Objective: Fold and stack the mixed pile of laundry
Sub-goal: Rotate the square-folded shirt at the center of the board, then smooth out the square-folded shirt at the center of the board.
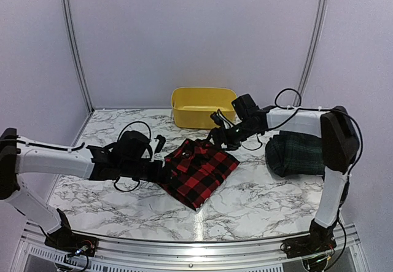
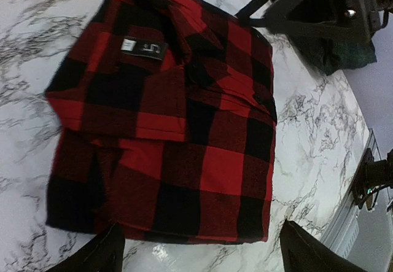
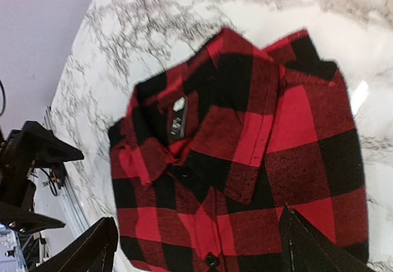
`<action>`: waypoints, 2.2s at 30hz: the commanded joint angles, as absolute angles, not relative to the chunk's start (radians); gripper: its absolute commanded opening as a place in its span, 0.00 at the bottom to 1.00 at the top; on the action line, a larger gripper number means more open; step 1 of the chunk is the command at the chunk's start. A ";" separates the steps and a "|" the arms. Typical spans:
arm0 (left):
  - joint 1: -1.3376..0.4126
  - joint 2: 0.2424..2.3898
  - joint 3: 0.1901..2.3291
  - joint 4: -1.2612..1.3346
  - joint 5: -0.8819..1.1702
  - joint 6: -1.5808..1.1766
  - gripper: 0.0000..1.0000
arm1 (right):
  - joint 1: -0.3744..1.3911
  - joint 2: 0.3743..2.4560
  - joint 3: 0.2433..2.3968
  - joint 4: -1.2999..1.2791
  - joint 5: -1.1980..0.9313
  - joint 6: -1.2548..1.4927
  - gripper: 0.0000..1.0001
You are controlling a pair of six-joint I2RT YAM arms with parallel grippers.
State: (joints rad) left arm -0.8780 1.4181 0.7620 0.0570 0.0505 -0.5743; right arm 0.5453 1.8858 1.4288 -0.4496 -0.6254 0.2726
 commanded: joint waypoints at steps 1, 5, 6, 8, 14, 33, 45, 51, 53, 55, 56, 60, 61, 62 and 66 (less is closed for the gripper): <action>-0.905 1.618 0.862 0.061 0.141 -0.536 0.88 | 0.562 1.971 1.382 -0.432 -0.681 0.216 0.84; -0.860 1.735 0.931 -0.028 0.116 -0.528 0.80 | 0.572 1.942 1.217 -0.400 -0.716 0.227 0.80; -0.835 1.743 0.929 -0.030 0.119 -0.531 0.78 | 0.585 1.922 1.167 -0.383 -0.725 0.237 0.80; -0.783 1.741 0.920 -0.032 0.127 -0.526 0.75 | 0.634 1.878 1.081 -0.361 -0.732 0.256 0.80; -0.701 1.646 0.893 -0.049 0.236 -0.428 0.75 | 0.816 1.776 1.046 -0.382 -0.755 0.301 0.80; -0.591 1.798 1.099 -0.087 0.371 -0.384 0.45 | 0.486 1.651 1.021 -0.531 -0.530 0.181 0.56; -0.591 1.882 1.126 -0.110 0.376 -0.379 0.35 | 0.486 1.746 0.996 -0.446 -0.617 0.196 0.39; -0.591 1.905 1.133 -0.123 0.363 -0.381 0.37 | 0.486 1.772 1.004 -0.439 -0.635 0.188 0.27; -0.591 1.907 1.135 -0.124 0.364 -0.383 0.37 | 0.486 1.775 1.013 -0.444 -0.638 0.182 0.23; -0.591 1.915 1.138 -0.126 0.368 -0.382 0.39 | 0.486 1.774 1.020 -0.450 -0.637 0.178 0.19; -0.591 1.916 1.140 -0.127 0.374 -0.382 0.37 | 0.486 1.773 1.025 -0.457 -0.637 0.177 0.15; -0.592 1.871 1.131 -0.124 0.382 -0.379 0.16 | 0.486 1.746 1.042 -0.473 -0.639 0.175 0.05; -0.592 1.855 1.126 -0.124 0.384 -0.378 0.12 | 0.485 1.735 1.045 -0.475 -0.638 0.176 0.03; -0.592 1.840 1.120 -0.123 0.388 -0.376 0.09 | 0.486 1.725 1.049 -0.478 -0.639 0.177 0.01; -0.591 1.786 1.089 -0.124 0.392 -0.373 0.00 | 0.486 1.690 1.066 -0.495 -0.642 0.179 0.00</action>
State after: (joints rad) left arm -0.5907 1.8664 1.1118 -0.1032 0.3756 -0.3832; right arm 0.4896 1.7546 1.0153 -0.4778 -0.6270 0.1822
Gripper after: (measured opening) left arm 0.010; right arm 0.002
